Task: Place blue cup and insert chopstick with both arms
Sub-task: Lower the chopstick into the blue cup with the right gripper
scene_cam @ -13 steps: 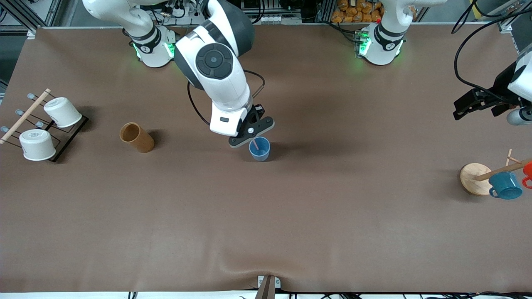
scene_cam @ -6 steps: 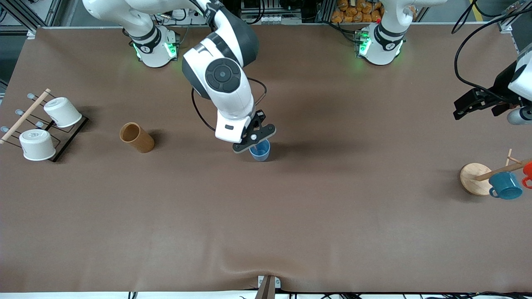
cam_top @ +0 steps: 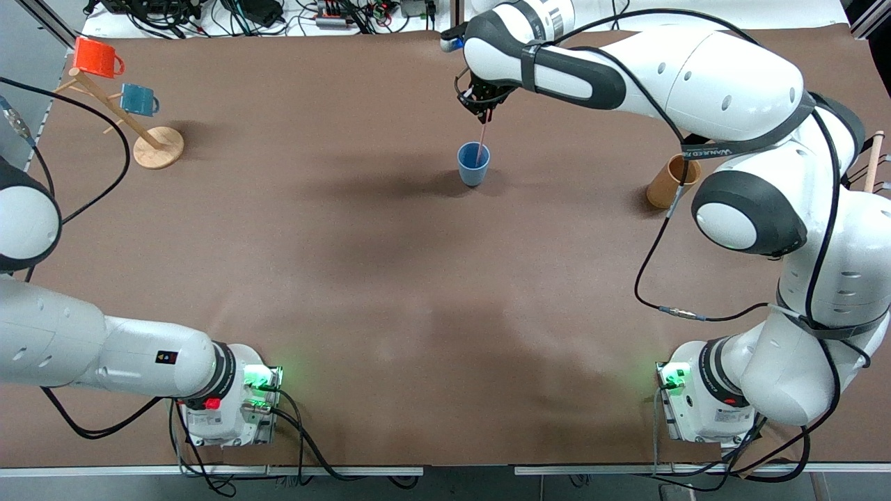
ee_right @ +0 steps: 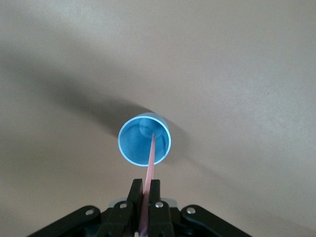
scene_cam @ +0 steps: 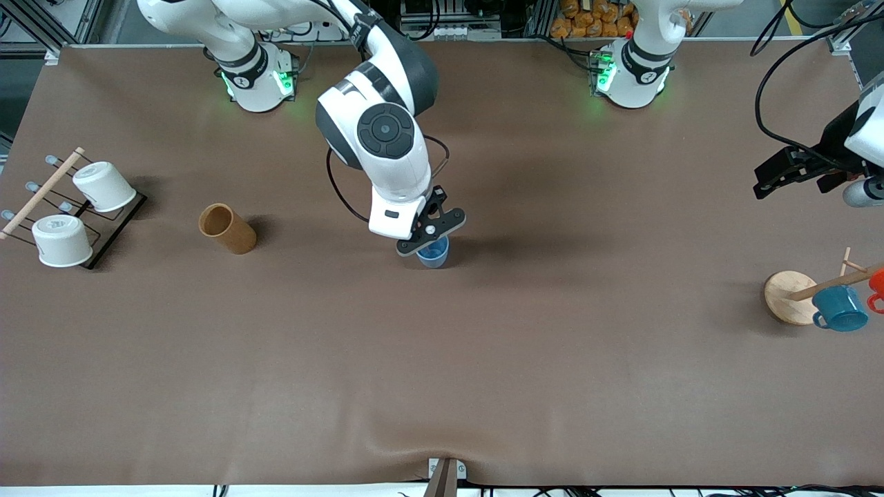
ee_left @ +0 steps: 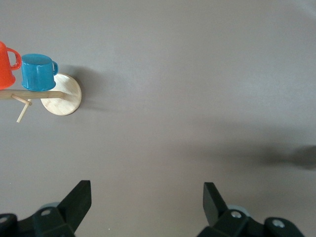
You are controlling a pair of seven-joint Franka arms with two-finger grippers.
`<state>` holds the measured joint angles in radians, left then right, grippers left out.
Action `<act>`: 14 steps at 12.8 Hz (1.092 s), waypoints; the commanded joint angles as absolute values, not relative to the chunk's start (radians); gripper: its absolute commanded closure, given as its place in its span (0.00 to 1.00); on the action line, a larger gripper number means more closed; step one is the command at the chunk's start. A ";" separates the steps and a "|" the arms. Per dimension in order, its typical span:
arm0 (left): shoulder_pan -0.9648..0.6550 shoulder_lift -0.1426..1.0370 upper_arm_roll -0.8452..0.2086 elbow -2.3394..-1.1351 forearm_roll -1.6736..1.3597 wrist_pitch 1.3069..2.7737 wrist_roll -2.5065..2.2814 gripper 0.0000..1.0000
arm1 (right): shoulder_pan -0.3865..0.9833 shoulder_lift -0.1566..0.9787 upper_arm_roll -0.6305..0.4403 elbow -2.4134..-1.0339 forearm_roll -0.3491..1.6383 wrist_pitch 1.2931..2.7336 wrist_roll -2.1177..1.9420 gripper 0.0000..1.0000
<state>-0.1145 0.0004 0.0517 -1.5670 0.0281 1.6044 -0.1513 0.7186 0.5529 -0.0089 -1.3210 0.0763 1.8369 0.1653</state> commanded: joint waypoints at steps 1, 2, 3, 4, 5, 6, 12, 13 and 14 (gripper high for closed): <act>-0.112 -0.020 0.049 -1.571 0.020 1.594 -0.135 0.00 | 0.744 0.563 -0.020 -1.319 0.029 1.855 0.178 1.00; -0.112 -0.020 0.049 -1.571 0.020 1.594 -0.135 0.00 | 0.744 0.566 -0.020 -1.319 0.028 1.858 0.179 1.00; -0.112 -0.020 0.049 -1.571 0.020 1.594 -0.135 0.00 | 0.744 0.569 -0.020 -1.319 0.028 1.859 0.179 1.00; -0.110 -0.020 0.049 -1.572 0.020 1.594 -0.135 0.00 | 0.744 0.574 -0.020 -1.319 0.028 1.864 0.179 1.00; -0.112 -0.020 0.049 -1.571 0.020 1.594 -0.135 0.00 | 0.744 0.574 -0.020 -1.319 0.026 1.864 0.178 0.72; -0.110 -0.020 0.049 -1.571 0.020 1.594 -0.135 0.00 | 0.745 0.574 -0.020 -1.322 0.025 1.862 0.176 0.01; -0.112 -0.018 0.049 -1.569 0.020 1.595 -0.137 0.00 | 0.764 0.571 -0.020 -1.328 -0.002 1.856 0.179 0.00; -0.112 -0.018 0.049 -1.569 0.020 1.595 -0.137 0.00 | 0.764 0.571 -0.020 -1.328 0.000 1.855 0.179 0.00; -0.112 -0.018 0.049 -1.571 0.020 1.595 -0.137 0.00 | 0.765 0.569 -0.020 -1.328 0.000 1.855 0.181 0.00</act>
